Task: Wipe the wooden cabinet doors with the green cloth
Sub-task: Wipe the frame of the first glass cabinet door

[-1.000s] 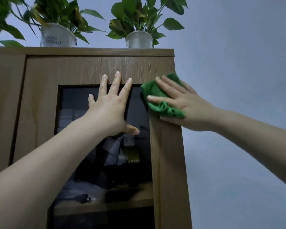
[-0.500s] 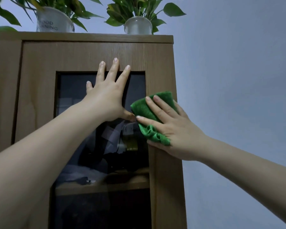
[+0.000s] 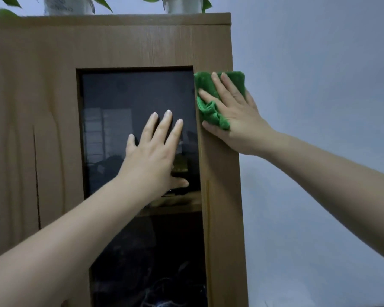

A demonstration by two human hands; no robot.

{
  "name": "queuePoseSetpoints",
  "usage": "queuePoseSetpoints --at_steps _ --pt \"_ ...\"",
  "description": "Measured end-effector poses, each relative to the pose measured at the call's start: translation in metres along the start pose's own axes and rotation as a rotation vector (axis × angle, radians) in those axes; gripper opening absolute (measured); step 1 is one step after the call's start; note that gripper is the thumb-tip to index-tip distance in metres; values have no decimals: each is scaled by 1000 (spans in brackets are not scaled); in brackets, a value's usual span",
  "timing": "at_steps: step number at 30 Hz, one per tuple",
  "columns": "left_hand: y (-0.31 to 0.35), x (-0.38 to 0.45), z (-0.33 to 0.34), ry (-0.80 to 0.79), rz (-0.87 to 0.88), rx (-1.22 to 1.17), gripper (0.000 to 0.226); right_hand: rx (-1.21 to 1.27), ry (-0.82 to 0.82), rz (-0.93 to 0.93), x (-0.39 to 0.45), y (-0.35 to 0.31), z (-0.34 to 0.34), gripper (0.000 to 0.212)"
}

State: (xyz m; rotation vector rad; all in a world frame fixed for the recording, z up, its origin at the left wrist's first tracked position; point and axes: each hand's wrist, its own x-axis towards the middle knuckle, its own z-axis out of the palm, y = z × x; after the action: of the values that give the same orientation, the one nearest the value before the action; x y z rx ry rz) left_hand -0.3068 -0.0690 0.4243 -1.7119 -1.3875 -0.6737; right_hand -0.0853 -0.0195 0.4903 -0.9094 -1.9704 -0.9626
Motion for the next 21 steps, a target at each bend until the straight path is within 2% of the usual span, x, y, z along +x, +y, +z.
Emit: queuePoseSetpoints --at_steps 8,12,14,17,18,19,21 --pt "24 -52 37 -75 -6 96 145 -106 105 -91 -59 -39 47 73" --pt "25 -58 44 -81 -23 95 144 -121 87 -180 -105 -58 74 71" --pt "23 -58 46 -77 -17 93 143 -158 24 -321 -129 -55 82 67" --pt "22 -58 47 -88 -11 82 146 -262 -169 -674 -147 -21 70 66" --pt "22 -57 47 -90 -11 81 147 -286 -196 -725 -145 -8 63 64" --pt "22 -57 48 -89 -14 78 148 -301 -182 -710 -139 3 55 62" --pt "21 -57 48 -84 -21 70 148 -288 -86 -518 -122 11 43 58"
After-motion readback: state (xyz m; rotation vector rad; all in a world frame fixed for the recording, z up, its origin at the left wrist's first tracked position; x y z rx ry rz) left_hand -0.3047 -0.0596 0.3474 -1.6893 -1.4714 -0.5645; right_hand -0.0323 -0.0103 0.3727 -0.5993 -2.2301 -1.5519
